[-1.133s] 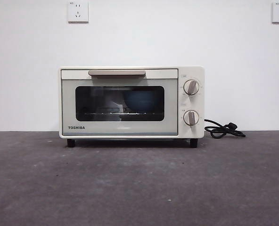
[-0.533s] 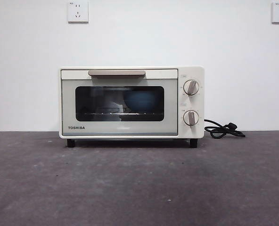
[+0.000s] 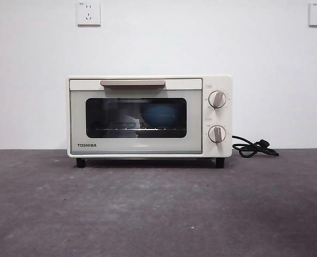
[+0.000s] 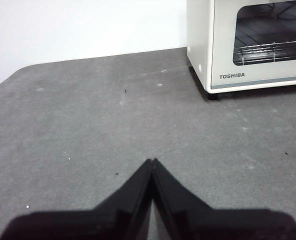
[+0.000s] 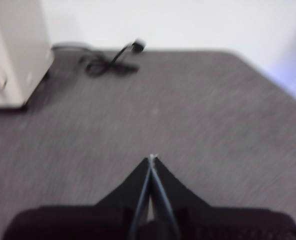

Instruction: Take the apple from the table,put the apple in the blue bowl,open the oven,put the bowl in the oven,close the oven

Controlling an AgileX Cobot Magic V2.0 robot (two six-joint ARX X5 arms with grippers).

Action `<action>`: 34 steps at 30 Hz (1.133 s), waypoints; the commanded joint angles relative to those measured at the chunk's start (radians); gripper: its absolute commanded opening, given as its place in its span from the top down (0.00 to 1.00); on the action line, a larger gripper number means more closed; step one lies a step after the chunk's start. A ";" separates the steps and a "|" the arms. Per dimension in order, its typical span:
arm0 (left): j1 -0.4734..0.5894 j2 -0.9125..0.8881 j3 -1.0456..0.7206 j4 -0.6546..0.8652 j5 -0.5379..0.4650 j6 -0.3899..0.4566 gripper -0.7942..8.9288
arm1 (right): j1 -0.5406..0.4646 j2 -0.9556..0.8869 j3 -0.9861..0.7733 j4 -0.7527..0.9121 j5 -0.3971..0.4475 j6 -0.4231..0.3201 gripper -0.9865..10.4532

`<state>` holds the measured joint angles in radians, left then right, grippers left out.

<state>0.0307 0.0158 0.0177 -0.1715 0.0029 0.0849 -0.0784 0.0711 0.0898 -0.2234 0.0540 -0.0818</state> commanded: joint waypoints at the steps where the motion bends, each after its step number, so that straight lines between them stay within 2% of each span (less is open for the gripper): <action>1: 0.003 0.000 -0.010 0.007 -0.003 -0.004 0.92 | -0.001 -0.031 -0.049 0.018 -0.030 0.008 0.91; 7: 0.003 0.000 -0.010 0.007 -0.003 -0.004 0.92 | -0.001 -0.064 -0.076 0.043 -0.046 -0.027 0.91; 34: 0.003 0.000 -0.010 0.007 -0.003 -0.004 0.92 | 0.000 -0.062 -0.075 0.040 -0.047 -0.023 0.91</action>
<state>0.0307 0.0158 0.0177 -0.1711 0.0029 0.0849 -0.0784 0.0097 0.0254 -0.1890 0.0097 -0.0982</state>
